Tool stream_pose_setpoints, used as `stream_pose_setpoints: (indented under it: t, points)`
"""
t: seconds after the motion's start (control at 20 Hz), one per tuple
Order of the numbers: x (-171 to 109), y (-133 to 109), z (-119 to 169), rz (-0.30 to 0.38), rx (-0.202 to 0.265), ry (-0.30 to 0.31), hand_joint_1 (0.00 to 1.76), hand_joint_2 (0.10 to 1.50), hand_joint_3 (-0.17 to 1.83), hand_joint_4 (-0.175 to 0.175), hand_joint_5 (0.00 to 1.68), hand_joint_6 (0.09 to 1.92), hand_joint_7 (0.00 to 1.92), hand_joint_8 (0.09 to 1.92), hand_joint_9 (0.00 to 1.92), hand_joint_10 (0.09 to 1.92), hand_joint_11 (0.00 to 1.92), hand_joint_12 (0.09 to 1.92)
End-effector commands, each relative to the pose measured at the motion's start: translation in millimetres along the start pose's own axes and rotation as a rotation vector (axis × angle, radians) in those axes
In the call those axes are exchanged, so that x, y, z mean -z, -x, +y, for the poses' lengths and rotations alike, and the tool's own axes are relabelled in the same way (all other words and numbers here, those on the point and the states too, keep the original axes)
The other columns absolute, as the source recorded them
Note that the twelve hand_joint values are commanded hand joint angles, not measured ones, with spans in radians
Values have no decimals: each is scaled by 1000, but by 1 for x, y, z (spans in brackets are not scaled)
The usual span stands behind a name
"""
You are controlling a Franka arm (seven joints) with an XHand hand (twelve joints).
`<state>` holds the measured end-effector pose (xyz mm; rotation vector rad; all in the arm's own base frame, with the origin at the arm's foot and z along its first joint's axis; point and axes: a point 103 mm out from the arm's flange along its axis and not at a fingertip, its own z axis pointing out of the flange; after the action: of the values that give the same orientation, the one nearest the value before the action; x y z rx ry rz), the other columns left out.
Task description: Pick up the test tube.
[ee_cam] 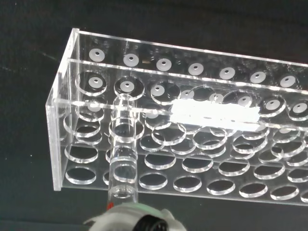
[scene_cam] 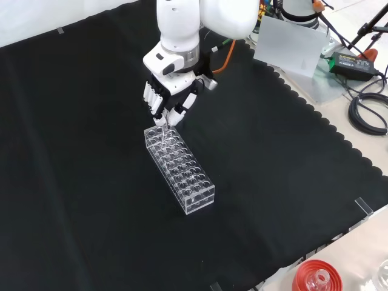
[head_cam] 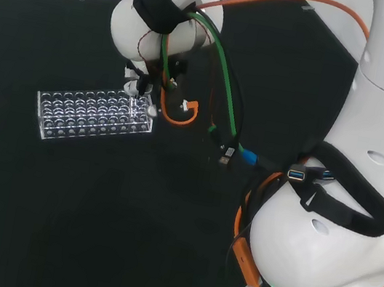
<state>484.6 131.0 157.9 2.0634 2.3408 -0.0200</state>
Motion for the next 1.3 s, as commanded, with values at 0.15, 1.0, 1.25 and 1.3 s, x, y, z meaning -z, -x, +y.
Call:
stream_pose_setpoints:
  t: [0.15,1.0,1.25,1.3]
  points:
    - [23,-4,4,-23,7,9,1275,1035,75,-175,1040,896,1096,894,1109,609,1112,929]
    - [43,-4,-14,-44,6,35,1276,1027,86,-175,1045,888,1101,888,1110,637,1113,928]
    - [48,-5,-17,-48,8,46,1276,1025,90,-175,1046,887,1102,887,1109,643,1113,928]
    - [51,-5,-19,-49,7,50,1276,1024,91,-175,1046,887,1102,887,1108,644,1113,928]
